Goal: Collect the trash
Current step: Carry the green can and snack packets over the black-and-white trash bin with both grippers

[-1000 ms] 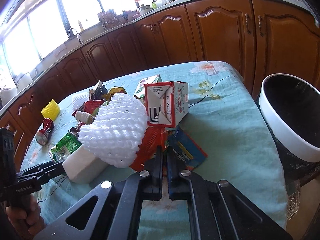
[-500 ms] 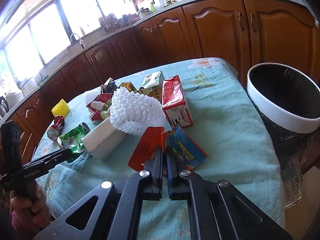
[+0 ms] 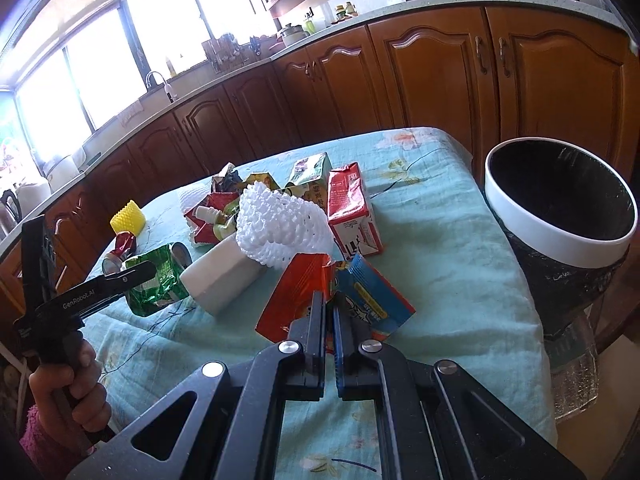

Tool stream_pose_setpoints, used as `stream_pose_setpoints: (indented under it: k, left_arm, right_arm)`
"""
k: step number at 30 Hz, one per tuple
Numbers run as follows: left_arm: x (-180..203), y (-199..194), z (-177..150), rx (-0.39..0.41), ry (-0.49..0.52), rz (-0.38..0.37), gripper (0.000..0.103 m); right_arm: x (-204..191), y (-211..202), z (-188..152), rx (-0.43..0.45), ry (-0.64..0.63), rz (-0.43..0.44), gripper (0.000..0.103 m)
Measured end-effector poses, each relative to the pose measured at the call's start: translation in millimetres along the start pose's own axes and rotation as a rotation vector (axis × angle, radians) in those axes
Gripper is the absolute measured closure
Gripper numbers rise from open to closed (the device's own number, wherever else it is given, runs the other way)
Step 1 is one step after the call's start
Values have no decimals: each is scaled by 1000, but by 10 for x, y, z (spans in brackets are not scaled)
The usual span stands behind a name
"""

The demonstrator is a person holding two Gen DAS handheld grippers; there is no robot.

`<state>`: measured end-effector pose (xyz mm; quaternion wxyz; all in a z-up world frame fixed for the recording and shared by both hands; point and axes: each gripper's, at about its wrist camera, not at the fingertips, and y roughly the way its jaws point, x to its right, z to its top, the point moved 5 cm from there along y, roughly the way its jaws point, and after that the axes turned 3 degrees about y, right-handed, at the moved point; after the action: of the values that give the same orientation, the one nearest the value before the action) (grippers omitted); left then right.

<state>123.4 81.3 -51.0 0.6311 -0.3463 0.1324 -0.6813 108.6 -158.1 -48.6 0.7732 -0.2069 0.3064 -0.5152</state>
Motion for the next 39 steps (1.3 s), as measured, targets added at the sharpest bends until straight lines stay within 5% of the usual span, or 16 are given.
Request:
stream_pose_setpoints:
  k: [10,23,39]
  left_arm:
    - [699,-250,410,86,113,-121,53]
    - [1839,274,372,-10,280,-241,53]
    - [2835,1039,367,-109,416,-282,53]
  right_arm:
    - [210,-208,198,63,42,-5,100]
    - [949,-502,392,115,121,-98,100]
    - [1753,-556,654,115,191,-187,100]
